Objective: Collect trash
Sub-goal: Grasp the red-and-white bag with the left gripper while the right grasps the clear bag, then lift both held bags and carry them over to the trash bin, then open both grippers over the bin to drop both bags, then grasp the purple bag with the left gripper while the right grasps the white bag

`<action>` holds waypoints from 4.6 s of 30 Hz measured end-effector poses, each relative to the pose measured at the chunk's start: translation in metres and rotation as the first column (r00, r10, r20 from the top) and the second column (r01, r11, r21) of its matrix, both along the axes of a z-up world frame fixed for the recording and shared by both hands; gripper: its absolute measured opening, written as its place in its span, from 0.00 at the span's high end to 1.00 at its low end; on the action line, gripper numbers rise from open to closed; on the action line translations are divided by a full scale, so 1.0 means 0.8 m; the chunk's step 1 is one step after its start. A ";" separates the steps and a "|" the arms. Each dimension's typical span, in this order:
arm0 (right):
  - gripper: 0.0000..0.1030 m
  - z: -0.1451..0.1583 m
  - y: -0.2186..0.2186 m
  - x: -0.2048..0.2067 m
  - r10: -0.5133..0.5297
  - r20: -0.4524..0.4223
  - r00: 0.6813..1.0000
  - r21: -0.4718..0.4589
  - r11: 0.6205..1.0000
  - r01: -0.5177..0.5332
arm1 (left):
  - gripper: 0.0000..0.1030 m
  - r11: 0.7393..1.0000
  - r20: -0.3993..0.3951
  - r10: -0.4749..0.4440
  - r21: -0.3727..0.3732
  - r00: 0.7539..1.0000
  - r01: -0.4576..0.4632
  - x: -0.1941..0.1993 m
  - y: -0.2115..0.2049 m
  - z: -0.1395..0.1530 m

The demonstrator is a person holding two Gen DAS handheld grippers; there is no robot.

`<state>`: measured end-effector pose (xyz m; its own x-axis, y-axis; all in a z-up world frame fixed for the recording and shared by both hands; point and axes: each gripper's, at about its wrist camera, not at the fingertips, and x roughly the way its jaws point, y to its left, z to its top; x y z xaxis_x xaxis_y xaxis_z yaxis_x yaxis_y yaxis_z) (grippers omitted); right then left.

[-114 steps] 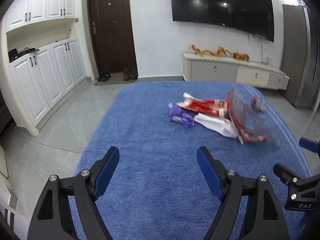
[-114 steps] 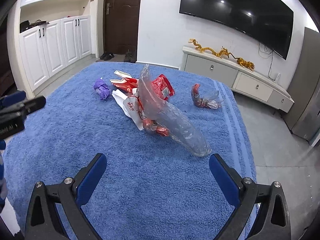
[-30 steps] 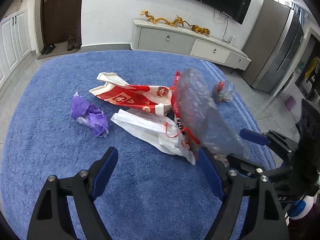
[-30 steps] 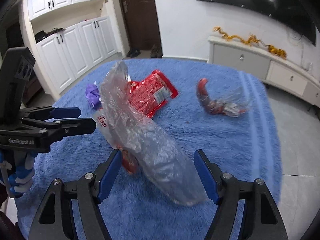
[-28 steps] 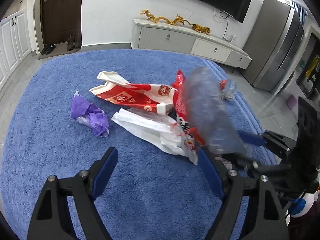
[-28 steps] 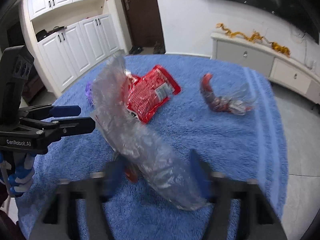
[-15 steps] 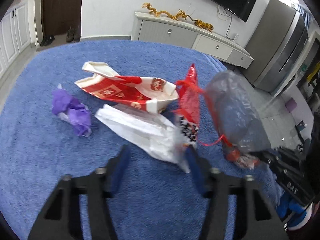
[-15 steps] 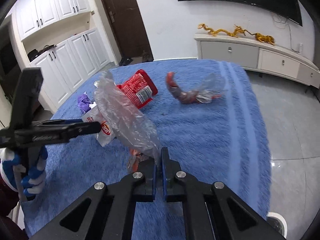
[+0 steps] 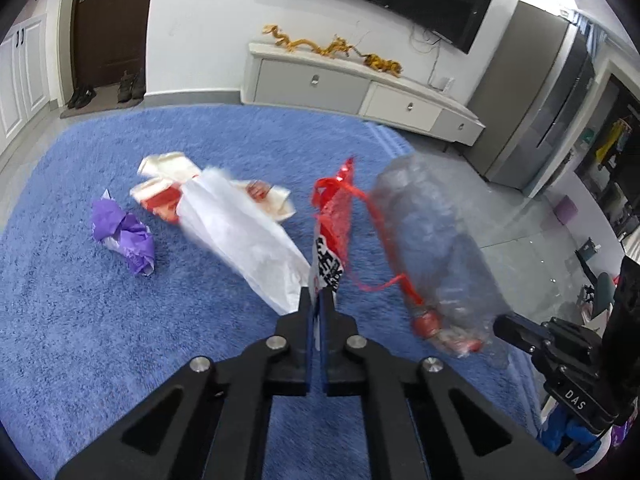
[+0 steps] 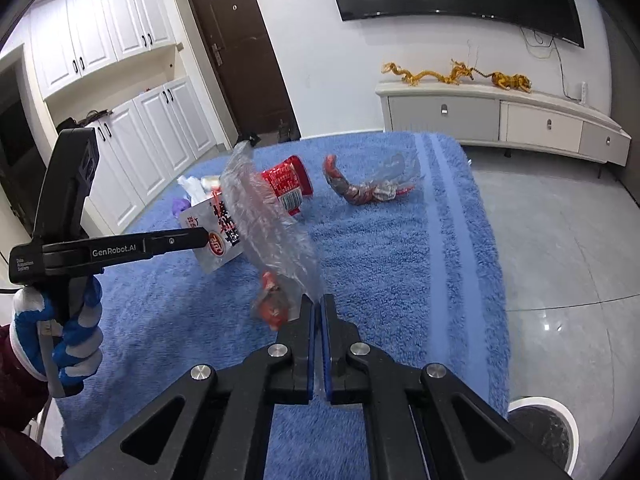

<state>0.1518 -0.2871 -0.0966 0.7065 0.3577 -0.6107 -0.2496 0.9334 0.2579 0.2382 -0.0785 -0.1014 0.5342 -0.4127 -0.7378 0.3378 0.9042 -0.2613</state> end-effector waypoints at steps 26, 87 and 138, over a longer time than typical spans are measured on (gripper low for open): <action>0.96 -0.025 0.011 -0.013 0.065 -0.083 0.994 0.017 0.998 -0.064 | 0.94 0.994 -0.041 -0.103 0.021 0.994 0.104 -0.064 0.016 -0.012; 0.98 0.044 -0.091 -0.112 -0.136 0.072 0.988 0.104 0.986 0.128 | 0.87 0.960 -0.073 -0.259 -0.133 0.963 0.248 -0.055 -0.106 0.046; 0.56 -0.003 -0.094 -0.093 -0.245 -0.077 0.967 -0.032 0.970 0.243 | 0.45 0.990 0.007 -0.137 0.032 0.991 0.137 -0.030 -0.060 0.033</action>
